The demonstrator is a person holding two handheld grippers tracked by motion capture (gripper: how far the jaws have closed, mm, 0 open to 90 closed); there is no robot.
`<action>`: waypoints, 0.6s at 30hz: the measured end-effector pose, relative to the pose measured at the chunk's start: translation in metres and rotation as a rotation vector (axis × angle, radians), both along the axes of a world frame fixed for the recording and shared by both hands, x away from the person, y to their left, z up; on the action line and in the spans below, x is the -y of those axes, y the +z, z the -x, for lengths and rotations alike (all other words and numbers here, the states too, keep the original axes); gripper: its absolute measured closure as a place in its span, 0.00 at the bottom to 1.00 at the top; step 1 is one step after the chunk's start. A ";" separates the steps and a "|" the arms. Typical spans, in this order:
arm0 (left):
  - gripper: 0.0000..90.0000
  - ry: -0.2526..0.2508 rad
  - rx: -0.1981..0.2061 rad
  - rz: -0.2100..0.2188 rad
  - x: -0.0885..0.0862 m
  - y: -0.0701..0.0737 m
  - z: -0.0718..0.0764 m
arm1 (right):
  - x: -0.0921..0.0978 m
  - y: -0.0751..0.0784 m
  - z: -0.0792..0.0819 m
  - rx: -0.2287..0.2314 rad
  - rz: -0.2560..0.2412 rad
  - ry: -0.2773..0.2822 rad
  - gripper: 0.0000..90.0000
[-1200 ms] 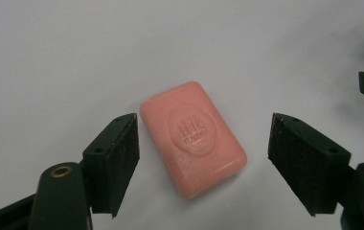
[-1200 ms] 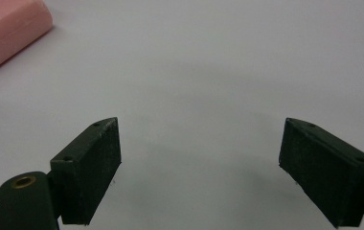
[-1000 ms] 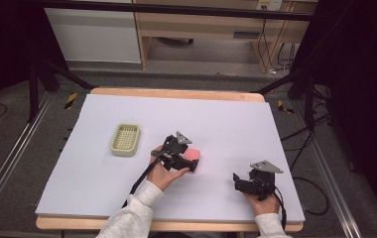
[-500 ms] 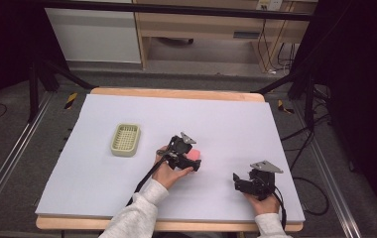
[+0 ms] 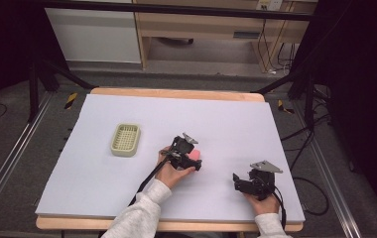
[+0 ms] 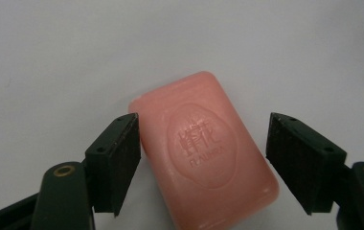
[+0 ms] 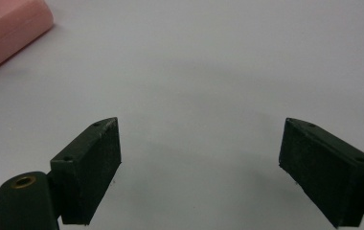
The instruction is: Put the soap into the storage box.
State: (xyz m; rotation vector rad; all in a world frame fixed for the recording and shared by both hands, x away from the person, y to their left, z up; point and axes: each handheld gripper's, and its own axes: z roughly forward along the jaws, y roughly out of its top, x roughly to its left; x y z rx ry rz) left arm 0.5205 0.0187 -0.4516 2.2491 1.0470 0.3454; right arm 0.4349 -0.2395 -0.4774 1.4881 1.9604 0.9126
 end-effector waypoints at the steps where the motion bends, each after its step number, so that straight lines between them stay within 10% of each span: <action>1: 0.30 0.003 -0.003 -0.006 0.000 0.000 0.000 | 0.000 0.000 0.000 0.000 0.000 0.000 0.16; 18: 0.35 0.014 -0.055 0.013 -0.006 -0.001 -0.002 | 0.000 0.000 0.000 -0.003 0.003 0.005 0.16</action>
